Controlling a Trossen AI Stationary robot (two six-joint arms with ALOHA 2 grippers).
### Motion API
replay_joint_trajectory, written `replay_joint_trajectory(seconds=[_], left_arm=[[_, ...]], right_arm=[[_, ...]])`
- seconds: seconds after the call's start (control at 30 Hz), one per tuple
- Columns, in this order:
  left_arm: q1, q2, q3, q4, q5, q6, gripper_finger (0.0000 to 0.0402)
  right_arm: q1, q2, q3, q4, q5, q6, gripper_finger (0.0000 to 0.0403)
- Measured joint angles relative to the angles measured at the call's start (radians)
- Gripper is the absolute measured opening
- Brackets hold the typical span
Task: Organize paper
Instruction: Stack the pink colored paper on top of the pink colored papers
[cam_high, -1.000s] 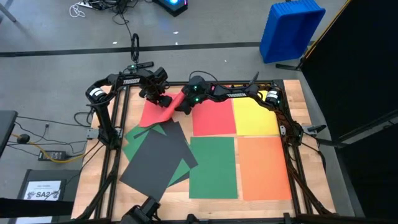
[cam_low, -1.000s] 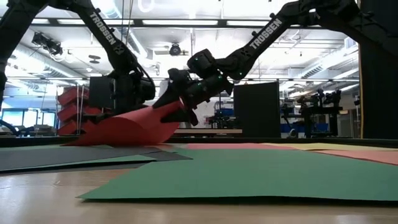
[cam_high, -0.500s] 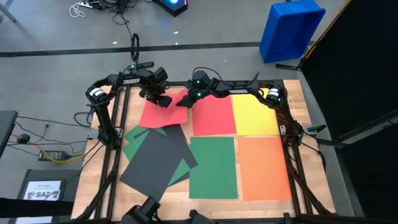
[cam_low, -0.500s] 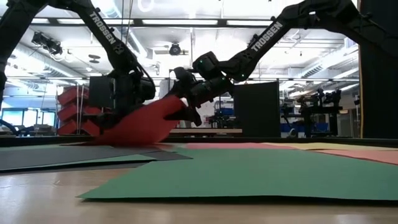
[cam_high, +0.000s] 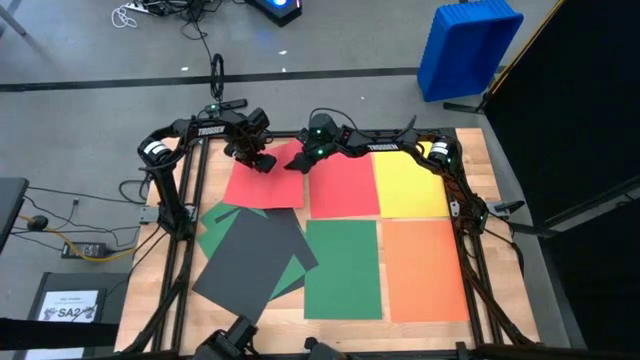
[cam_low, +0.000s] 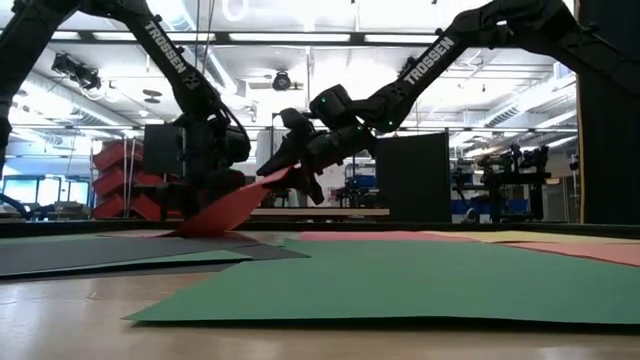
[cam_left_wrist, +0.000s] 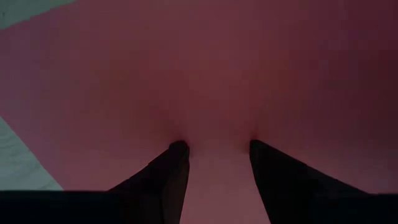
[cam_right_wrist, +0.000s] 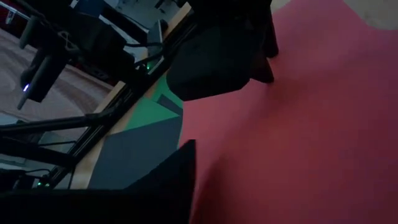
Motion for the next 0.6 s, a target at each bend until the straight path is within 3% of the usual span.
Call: replay_joint_trajectory(seconds=[0.23, 0.4, 0.6], left_arm=[[0.0, 0.0, 0.009, -0.011, 0.003, 0.052, 0.0156], [0.0, -0.012, 0.071, -0.062, 0.04, 0.109, 0.0156], [-0.001, -0.123, 0.139, -0.076, 0.047, 0.134, 0.0156]], right_arm=[[-0.007, 0.0, 0.0, -0.001, -0.045, -0.009, 0.0008], [-0.006, -0.001, 0.0, -0.004, -0.093, -0.03, 0.0001], [0.016, -0.012, 0.0, -0.042, -0.105, -0.05, 0.0]])
